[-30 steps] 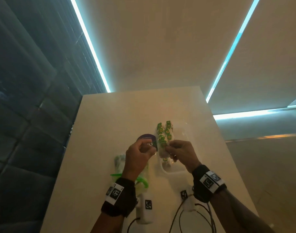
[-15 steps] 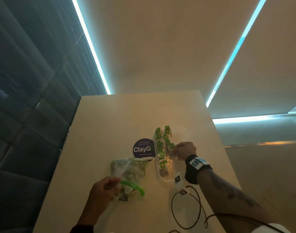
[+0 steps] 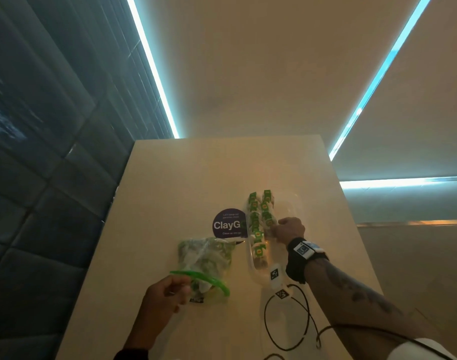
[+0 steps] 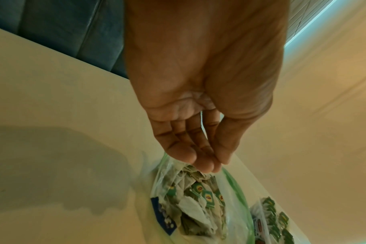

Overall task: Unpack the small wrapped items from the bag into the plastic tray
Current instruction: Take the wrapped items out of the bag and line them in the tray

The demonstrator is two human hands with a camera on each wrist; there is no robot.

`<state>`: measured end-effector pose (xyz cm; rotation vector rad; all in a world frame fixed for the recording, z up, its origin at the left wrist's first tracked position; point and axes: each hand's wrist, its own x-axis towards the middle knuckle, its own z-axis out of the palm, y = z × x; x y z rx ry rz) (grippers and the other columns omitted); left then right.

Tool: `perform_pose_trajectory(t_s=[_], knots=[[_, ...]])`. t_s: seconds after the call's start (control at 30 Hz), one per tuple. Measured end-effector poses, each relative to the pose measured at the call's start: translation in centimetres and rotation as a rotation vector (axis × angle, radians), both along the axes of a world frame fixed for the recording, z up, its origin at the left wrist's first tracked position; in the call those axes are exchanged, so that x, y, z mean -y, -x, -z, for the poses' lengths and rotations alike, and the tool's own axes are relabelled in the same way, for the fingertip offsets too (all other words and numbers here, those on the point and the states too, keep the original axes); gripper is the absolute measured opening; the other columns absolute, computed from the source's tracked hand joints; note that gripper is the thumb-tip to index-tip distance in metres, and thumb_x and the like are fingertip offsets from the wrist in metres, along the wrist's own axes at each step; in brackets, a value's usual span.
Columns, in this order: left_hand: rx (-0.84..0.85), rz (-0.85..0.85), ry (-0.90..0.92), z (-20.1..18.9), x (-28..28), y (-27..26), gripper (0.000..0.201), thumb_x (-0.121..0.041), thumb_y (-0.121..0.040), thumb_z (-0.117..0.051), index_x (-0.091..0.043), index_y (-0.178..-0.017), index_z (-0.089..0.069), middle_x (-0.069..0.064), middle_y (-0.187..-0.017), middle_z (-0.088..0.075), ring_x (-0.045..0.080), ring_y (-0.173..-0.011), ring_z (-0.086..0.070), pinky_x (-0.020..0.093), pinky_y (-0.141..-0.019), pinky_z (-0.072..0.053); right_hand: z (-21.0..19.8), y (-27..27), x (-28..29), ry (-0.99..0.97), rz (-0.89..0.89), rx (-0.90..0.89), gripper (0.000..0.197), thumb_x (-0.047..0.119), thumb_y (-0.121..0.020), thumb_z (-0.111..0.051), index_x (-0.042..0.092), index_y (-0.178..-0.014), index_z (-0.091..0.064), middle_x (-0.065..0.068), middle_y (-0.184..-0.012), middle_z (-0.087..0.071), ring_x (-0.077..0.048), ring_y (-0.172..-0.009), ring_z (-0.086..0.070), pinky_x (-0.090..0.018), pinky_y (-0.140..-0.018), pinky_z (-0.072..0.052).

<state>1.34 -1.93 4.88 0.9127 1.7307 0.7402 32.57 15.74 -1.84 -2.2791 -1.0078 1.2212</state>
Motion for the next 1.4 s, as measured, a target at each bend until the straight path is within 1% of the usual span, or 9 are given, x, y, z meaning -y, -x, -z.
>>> perform_pose_trajectory(t_s=[0.17,0.3,0.5,0.93,1.07,1.17,1.27,1.33,1.4], knots=[[-0.003,-0.013,0.005,-0.1,0.4,-0.1,0.014,0.001,-0.084,-0.069,-0.012,-0.089,-0.073,0.004,-0.063,-0.067,0.013,-0.057,-0.058,0.021,-0.049,-0.046,-0.2,0.1,0.5,-0.006,-0.011,-0.012,0.037,0.033,-0.075,-0.076,0.015,-0.107,-0.072,-0.008,-0.103,-0.072,-0.025,-0.085,-0.07,-0.039,-0.08,-0.06],[-0.001,-0.017,0.012,-0.2,0.8,-0.1,0.015,0.0,-0.085,-0.069,-0.014,-0.089,-0.072,0.007,-0.065,-0.067,0.012,-0.056,-0.057,0.021,-0.049,-0.046,-0.4,0.3,0.9,-0.006,-0.004,-0.015,0.031,0.037,-0.077,-0.075,0.016,-0.1,-0.07,-0.007,-0.098,-0.071,-0.026,-0.084,-0.068,-0.041,-0.08,-0.059],[0.008,-0.027,0.015,-0.5,1.2,0.2,0.015,0.0,-0.083,-0.07,-0.013,-0.089,-0.072,0.011,-0.07,-0.069,0.016,-0.06,-0.06,0.026,-0.053,-0.048,0.0,0.5,1.0,-0.011,-0.006,-0.021,0.039,0.034,-0.072,-0.079,0.015,-0.105,-0.068,-0.008,-0.105,-0.069,-0.027,-0.094,-0.066,-0.043,-0.088,-0.056],[0.038,-0.037,0.014,0.0,1.8,0.8,0.015,0.0,-0.085,-0.069,-0.013,-0.09,-0.073,0.01,-0.072,-0.071,0.016,-0.061,-0.062,0.027,-0.054,-0.049,-0.5,0.5,1.9,0.016,0.016,-0.033,0.051,0.033,-0.067,-0.086,0.013,-0.106,-0.06,-0.008,-0.105,-0.065,-0.023,-0.091,-0.063,-0.038,-0.08,-0.056],[0.02,-0.021,0.015,0.0,1.9,0.9,0.016,0.001,-0.085,-0.068,-0.013,-0.089,-0.073,0.009,-0.069,-0.07,0.015,-0.061,-0.061,0.026,-0.054,-0.049,-1.4,0.3,2.5,0.039,0.005,-0.051,0.057,0.026,-0.072,-0.084,0.007,-0.116,-0.055,-0.012,-0.108,-0.063,-0.017,-0.072,-0.06,-0.028,-0.06,-0.049],[-0.057,0.017,0.012,0.1,1.7,0.8,0.018,-0.002,-0.083,-0.07,-0.019,-0.086,-0.075,0.001,-0.068,-0.072,0.009,-0.059,-0.062,0.023,-0.058,-0.052,-2.0,0.0,2.6,-0.012,0.048,-0.07,0.062,0.021,-0.071,-0.085,0.006,-0.12,-0.052,-0.015,-0.115,-0.059,-0.026,-0.085,-0.064,-0.036,-0.065,-0.056],[-0.212,0.116,-0.048,0.5,1.0,0.2,0.023,-0.007,-0.08,-0.072,-0.03,-0.08,-0.075,-0.011,-0.072,-0.073,-0.007,-0.061,-0.063,0.007,-0.063,-0.048,-3.6,0.5,3.1,-0.239,0.037,0.062,0.046,0.02,-0.075,-0.079,0.009,-0.114,-0.057,-0.015,-0.115,-0.061,-0.028,-0.096,-0.061,-0.039,-0.081,-0.054],[-0.298,0.182,-0.096,0.9,0.4,-0.6,0.022,-0.009,-0.079,-0.072,-0.03,-0.081,-0.076,-0.013,-0.081,-0.073,-0.005,-0.074,-0.065,0.007,-0.069,-0.047,-5.9,2.1,4.0,-0.42,-0.052,0.046,0.028,0.019,-0.083,-0.073,0.011,-0.108,-0.061,-0.007,-0.101,-0.064,-0.018,-0.084,-0.06,-0.027,-0.071,-0.049],[-0.371,0.231,-0.156,1.6,-0.1,-1.6,0.014,-0.01,-0.079,-0.07,-0.021,-0.083,-0.077,-0.008,-0.084,-0.071,0.008,-0.08,-0.067,0.014,-0.072,-0.049,-8.1,4.5,5.6,-0.491,-0.29,-0.069,0.012,0.017,-0.088,-0.069,0.013,-0.098,-0.064,0.003,-0.089,-0.063,-0.006,-0.076,-0.058,-0.016,-0.064,-0.044]])
